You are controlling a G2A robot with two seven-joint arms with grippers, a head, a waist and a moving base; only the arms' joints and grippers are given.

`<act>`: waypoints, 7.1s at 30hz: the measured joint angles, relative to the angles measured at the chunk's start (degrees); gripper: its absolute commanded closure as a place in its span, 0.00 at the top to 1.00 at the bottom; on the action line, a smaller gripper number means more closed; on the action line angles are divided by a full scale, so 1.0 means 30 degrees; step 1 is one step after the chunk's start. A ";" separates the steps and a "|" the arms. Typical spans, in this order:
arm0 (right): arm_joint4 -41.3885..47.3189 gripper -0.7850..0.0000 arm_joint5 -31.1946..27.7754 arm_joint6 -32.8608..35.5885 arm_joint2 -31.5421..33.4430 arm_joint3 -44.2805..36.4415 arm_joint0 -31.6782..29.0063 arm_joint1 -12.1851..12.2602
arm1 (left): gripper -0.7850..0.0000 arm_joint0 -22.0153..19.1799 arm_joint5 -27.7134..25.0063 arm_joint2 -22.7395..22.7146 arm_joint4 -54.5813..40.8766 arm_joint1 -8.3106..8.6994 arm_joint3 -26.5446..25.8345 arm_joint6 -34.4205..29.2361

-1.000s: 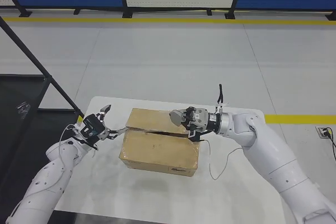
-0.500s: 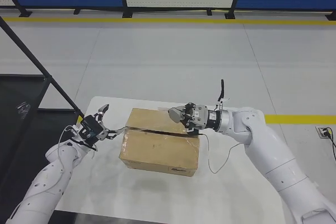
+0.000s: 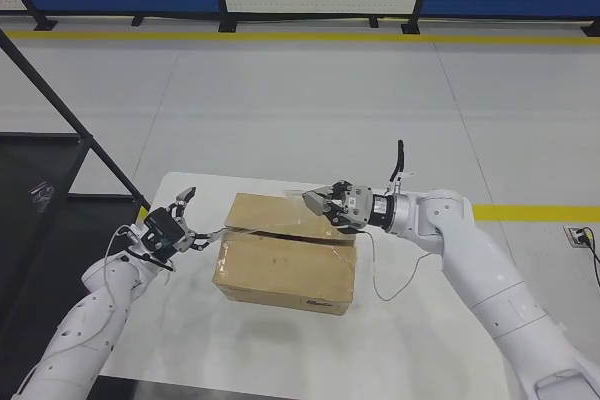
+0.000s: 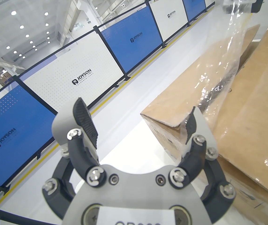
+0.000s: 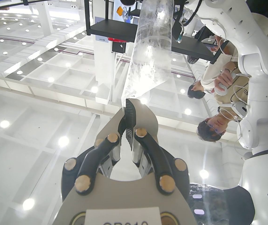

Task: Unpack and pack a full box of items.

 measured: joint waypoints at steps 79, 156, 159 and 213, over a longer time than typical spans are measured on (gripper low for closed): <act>-0.1105 0.34 0.0691 0.0655 0.0547 0.1240 -0.0501 0.0060 | 1.00 -0.1422 0.1139 0.2036 0.1055 -0.1127 0.1589 -0.0862; -0.2385 0.49 0.0647 0.1741 0.1917 0.2647 -0.0904 0.0374 | 1.00 -0.0278 0.3574 0.2663 0.2134 -0.1914 -0.0919 -0.4417; -0.2519 0.52 0.0365 0.1904 0.2351 0.2528 -0.1114 0.0468 | 1.00 -0.0268 0.3554 0.2642 0.2142 -0.1938 -0.0948 -0.4407; -1.6666 1.00 -0.8326 0.5210 0.6228 -1.0098 -0.8491 0.4749 | 1.00 0.1841 0.3791 0.0768 0.2072 -0.1688 -0.3651 -0.4181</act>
